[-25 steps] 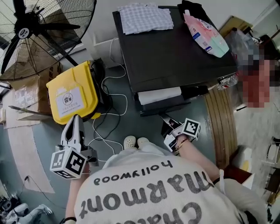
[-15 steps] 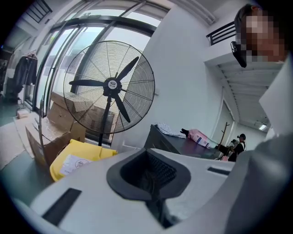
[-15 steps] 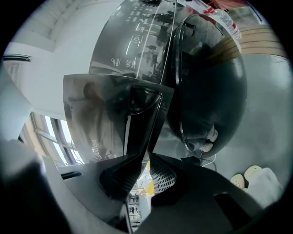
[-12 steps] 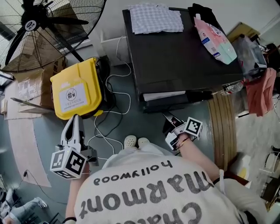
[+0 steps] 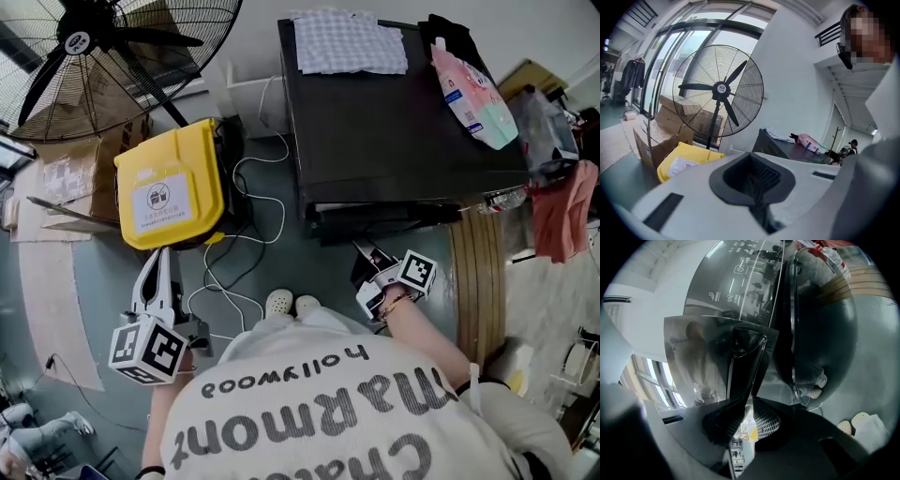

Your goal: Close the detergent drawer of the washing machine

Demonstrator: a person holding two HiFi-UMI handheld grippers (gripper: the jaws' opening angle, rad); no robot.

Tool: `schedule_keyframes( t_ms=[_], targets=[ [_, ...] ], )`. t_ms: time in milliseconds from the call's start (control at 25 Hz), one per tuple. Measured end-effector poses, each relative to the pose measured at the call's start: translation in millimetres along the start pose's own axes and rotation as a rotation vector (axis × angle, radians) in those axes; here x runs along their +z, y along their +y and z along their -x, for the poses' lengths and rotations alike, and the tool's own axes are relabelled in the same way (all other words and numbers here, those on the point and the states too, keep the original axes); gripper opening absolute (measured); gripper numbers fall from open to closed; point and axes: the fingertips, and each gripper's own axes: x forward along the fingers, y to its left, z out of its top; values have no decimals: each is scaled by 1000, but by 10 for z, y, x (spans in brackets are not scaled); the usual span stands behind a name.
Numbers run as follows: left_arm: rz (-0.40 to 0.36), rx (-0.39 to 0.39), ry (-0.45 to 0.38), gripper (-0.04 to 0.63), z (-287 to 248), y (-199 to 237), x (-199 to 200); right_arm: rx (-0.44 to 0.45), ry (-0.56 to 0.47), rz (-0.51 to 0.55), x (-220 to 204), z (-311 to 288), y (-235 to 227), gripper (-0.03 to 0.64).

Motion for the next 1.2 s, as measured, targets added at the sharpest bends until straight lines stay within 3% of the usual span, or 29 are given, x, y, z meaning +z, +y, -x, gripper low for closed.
schedule_keyframes(
  t_ms=[1200],
  targets=[
    [5,105,-52,8,395,135,-7,25,-32,-3,128,-168,75,75]
  ],
)
